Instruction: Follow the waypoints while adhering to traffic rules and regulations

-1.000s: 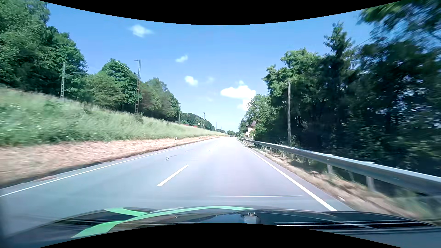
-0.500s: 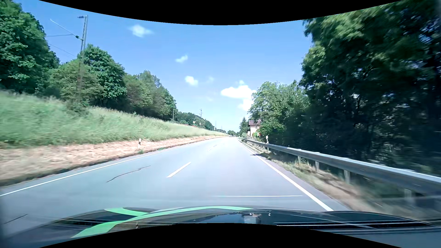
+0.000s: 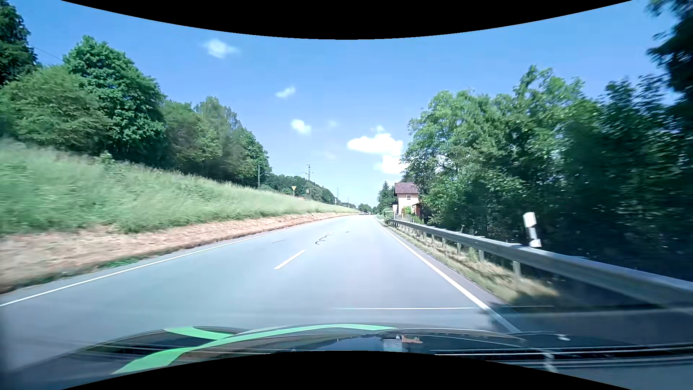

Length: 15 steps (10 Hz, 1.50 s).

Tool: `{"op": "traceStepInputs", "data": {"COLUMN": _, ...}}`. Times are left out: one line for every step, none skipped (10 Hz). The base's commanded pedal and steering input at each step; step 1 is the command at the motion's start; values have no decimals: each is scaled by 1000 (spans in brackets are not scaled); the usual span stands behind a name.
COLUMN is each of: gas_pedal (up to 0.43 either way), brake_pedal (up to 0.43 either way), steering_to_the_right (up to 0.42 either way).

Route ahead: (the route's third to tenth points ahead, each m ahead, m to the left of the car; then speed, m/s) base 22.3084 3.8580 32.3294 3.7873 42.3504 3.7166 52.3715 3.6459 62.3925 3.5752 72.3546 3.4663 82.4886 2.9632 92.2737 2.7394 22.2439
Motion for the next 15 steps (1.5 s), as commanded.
{"op": "traceStepInputs", "data": {"gas_pedal": 240, "brake_pedal": 0, "steering_to_the_right": -3}}
{"op": "traceStepInputs", "data": {"gas_pedal": 240, "brake_pedal": 0, "steering_to_the_right": -2}}
{"op": "traceStepInputs", "data": {"gas_pedal": 240, "brake_pedal": 0, "steering_to_the_right": -3}}
{"op": "traceStepInputs", "data": {"gas_pedal": 240, "brake_pedal": 0, "steering_to_the_right": -3}}
{"op": "traceStepInputs", "data": {"gas_pedal": 228, "brake_pedal": 0, "steering_to_the_right": -2}}
{"op": "traceStepInputs", "data": {"gas_pedal": 228, "brake_pedal": 0, "steering_to_the_right": -2}}
{"op": "traceStepInputs", "data": {"gas_pedal": 228, "brake_pedal": 0, "steering_to_the_right": -3}}
{"op": "traceStepInputs", "data": {"gas_pedal": 228, "brake_pedal": 0, "steering_to_the_right": -3}}
{"op": "traceStepInputs", "data": {"gas_pedal": 240, "brake_pedal": 0, "steering_to_the_right": -3}}
{"op": "traceStepInputs", "data": {"gas_pedal": 240, "brake_pedal": 0, "steering_to_the_right": -2}}
{"op": "traceStepInputs", "data": {"gas_pedal": 240, "brake_pedal": 0, "steering_to_the_right": -2}}
{"op": "traceStepInputs", "data": {"gas_pedal": 228, "brake_pedal": 0, "steering_to_the_right": -2}}
{"op": "traceStepInputs", "data": {"gas_pedal": 209, "brake_pedal": 0, "steering_to_the_right": -2}}
{"op": "traceStepInputs", "data": {"gas_pedal": 197, "brake_pedal": 0, "steering_to_the_right": -1}}
{"op": "traceStepInputs", "data": {"gas_pedal": 197, "brake_pedal": 0, "steering_to_the_right": -2}}
